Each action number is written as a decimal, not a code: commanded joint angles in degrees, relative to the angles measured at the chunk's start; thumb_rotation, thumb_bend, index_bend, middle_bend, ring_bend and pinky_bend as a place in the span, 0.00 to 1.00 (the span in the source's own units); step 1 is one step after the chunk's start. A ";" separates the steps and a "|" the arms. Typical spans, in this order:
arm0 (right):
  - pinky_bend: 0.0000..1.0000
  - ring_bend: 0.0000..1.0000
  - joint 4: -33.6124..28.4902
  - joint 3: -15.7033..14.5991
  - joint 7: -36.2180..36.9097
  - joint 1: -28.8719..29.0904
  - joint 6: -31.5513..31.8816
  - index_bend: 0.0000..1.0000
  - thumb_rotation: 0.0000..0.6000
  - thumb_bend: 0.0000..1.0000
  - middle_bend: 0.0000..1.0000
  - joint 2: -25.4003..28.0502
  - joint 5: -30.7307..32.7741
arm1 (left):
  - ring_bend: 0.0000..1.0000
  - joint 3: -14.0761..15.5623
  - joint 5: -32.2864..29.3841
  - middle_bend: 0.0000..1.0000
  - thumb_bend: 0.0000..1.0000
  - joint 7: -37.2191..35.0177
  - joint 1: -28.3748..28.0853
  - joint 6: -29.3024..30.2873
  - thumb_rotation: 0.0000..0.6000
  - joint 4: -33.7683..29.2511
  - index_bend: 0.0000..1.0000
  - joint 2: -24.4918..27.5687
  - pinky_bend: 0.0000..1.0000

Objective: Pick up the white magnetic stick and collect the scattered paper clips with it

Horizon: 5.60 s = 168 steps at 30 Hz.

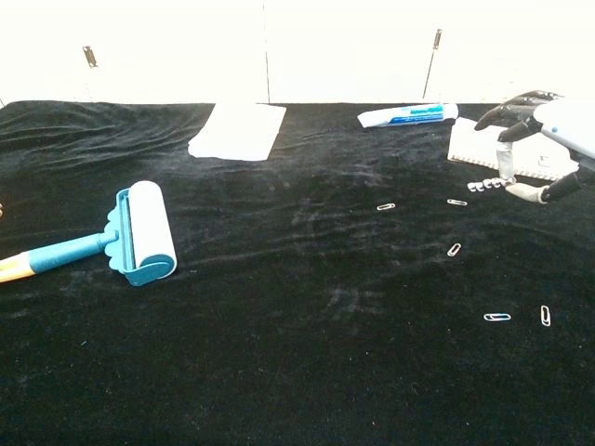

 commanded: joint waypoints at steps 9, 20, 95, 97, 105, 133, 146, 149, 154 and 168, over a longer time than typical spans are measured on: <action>0.00 0.10 7.85 1.28 4.96 3.02 -6.44 0.81 1.00 0.45 0.20 -4.87 1.99 | 0.02 -0.21 -0.44 0.00 0.49 -0.38 -0.06 -0.24 1.00 0.16 0.00 0.12 0.00; 0.00 0.10 11.81 1.18 6.68 3.78 -7.33 0.81 1.00 0.45 0.20 -7.10 1.84 | 0.02 -0.35 -0.68 0.00 0.49 -1.03 0.00 -0.28 1.00 0.36 0.00 0.34 0.00; 0.00 0.09 -10.45 -5.70 1.88 -5.35 4.81 0.81 1.00 0.45 0.21 2.42 -2.71 | 0.02 1.79 5.97 0.00 0.49 0.69 2.20 4.90 1.00 -1.09 0.00 -0.14 0.00; 0.00 0.09 -9.67 -6.03 2.45 -6.09 5.05 0.81 1.00 0.45 0.21 2.12 -2.76 | 0.02 2.03 6.46 0.00 0.49 1.31 2.32 5.15 1.00 -1.23 0.00 -0.37 0.00; 0.00 0.10 -6.91 -5.67 5.02 -6.70 5.39 0.81 1.00 0.45 0.21 0.05 -3.61 | 0.02 2.37 7.33 0.00 0.49 1.36 2.29 5.26 1.00 -1.15 0.00 -0.51 0.00; 0.00 0.09 -6.52 -5.58 8.75 -6.55 4.71 0.81 1.00 0.45 0.21 0.50 -5.38 | 0.02 2.16 6.73 0.00 0.49 1.52 2.44 5.13 1.00 -1.00 0.00 -0.48 0.00; 0.00 0.10 -16.84 -10.89 4.96 -11.18 11.67 0.81 1.00 0.45 0.21 7.75 -11.64 | 0.02 3.22 9.56 0.00 0.49 3.84 3.29 7.25 1.00 -1.72 0.00 -1.35 0.00; 0.00 0.10 -18.01 -12.04 3.69 -12.11 12.34 0.81 1.00 0.45 0.21 8.20 -12.95 | 0.02 3.50 10.33 0.00 0.49 3.96 3.54 7.82 1.00 -1.72 0.00 -1.42 0.00; 0.00 0.10 -18.83 -12.61 1.85 -13.01 12.80 0.81 1.00 0.45 0.21 8.13 -14.09 | 0.02 3.78 11.27 0.00 0.49 3.72 3.82 8.54 1.00 -1.63 0.00 -1.35 0.00; 0.00 0.09 -17.15 -11.65 2.50 -12.92 9.93 0.81 1.00 0.45 0.21 6.51 -13.12 | 0.02 3.70 11.16 0.00 0.49 3.15 4.27 9.00 1.00 -1.38 0.00 -1.19 0.00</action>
